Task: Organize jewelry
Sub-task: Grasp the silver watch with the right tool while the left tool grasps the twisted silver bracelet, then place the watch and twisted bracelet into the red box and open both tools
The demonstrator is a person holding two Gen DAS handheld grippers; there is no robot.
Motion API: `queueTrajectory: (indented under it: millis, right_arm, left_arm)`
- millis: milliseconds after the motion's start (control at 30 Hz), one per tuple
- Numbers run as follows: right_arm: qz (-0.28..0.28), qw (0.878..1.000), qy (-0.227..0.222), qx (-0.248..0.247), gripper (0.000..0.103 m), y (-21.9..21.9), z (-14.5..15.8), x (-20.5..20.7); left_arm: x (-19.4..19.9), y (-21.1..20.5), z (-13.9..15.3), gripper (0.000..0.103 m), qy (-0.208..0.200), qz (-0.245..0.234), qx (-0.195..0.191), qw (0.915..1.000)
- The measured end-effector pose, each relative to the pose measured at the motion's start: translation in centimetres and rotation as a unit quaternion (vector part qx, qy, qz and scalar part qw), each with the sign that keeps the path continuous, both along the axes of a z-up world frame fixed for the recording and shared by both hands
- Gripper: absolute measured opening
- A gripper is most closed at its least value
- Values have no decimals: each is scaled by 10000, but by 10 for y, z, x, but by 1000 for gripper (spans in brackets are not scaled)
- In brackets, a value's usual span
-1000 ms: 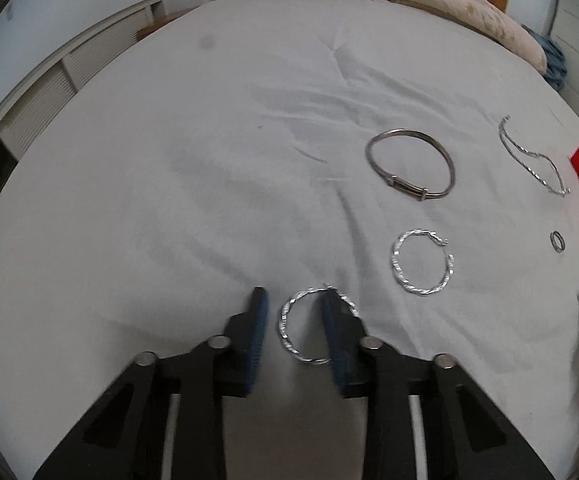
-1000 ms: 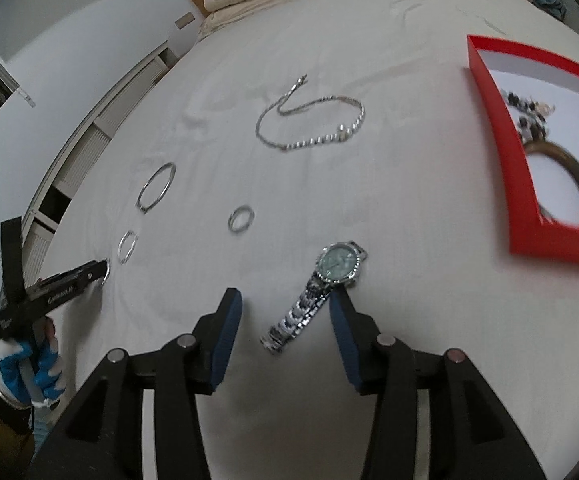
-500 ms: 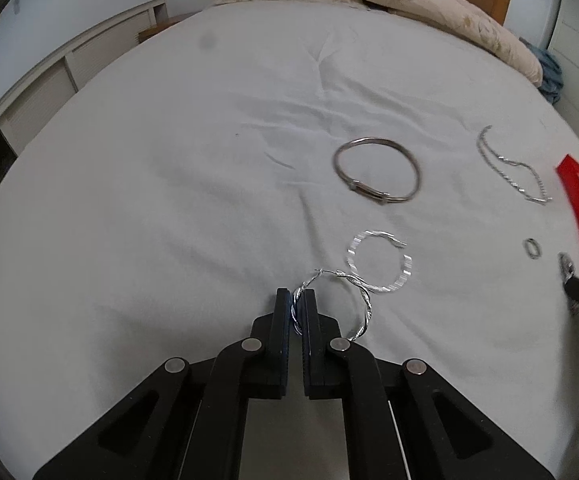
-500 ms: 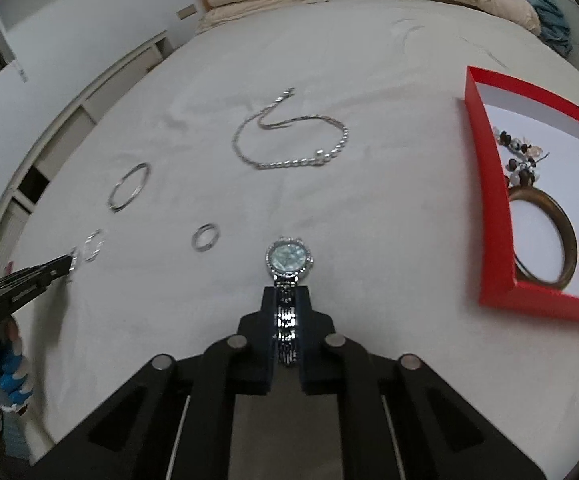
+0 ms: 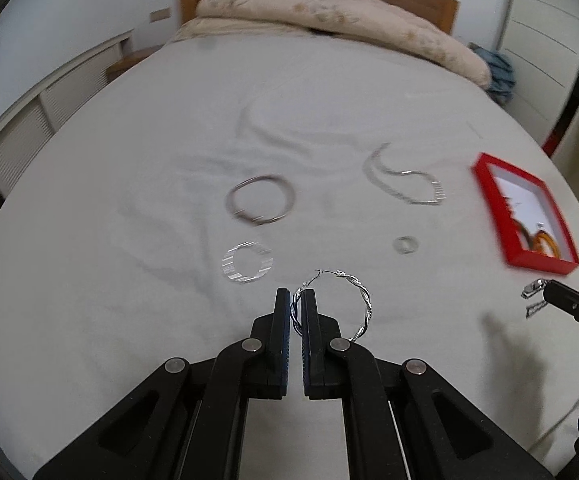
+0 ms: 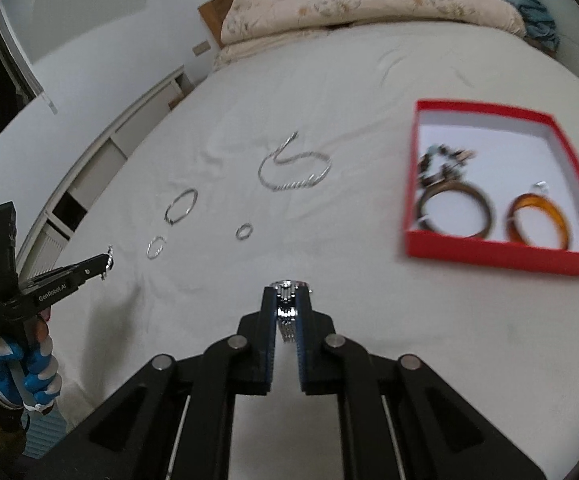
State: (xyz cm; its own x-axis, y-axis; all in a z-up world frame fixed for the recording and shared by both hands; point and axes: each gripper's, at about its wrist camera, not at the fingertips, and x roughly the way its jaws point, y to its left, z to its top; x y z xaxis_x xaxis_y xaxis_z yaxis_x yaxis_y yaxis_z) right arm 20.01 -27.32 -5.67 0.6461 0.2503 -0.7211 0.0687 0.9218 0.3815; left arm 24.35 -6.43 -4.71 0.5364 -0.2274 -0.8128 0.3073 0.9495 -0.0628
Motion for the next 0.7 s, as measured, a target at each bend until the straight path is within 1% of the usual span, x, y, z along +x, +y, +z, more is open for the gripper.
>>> queueTrajectory:
  millis: [67,167,367,400,433,533,633,700]
  right_arm:
    - [-123,9998,-133,-48,8,-18,12,-8]
    - [-323,9989,-280,-170,8,-49,27,-15]
    - [-628,9961,-281,-554,8,-123,38,-7]
    - [-655,9958,-258,-583,8,-130,35,-4]
    - [-687,9955,-215,-613,8,-141,32,1]
    - [-734,9952,-68,-644,8,-163,13,13]
    - [-732,9952,118,-632,8,-178,-8,21]
    - [-724,9952,238,-620,8,-185,-22,24]
  left_arm:
    - [-1,-22,6,5,-23,-140,-56,9999]
    - [2,-65,11,5,-62,-436,-139,9989]
    - [11,-172,17,5,-64,-1155,-303,9928]
    - [12,-194,16,5,-37,-1275,-328,9913]
    - [14,-208,14,5,-15,-1347,-336,9903]
    - [20,-259,1,5,76,-1611,-262,9866]
    - [27,-294,-19,5,213,-1750,-103,9843]
    - [31,-308,-31,5,272,-1769,72,9838]
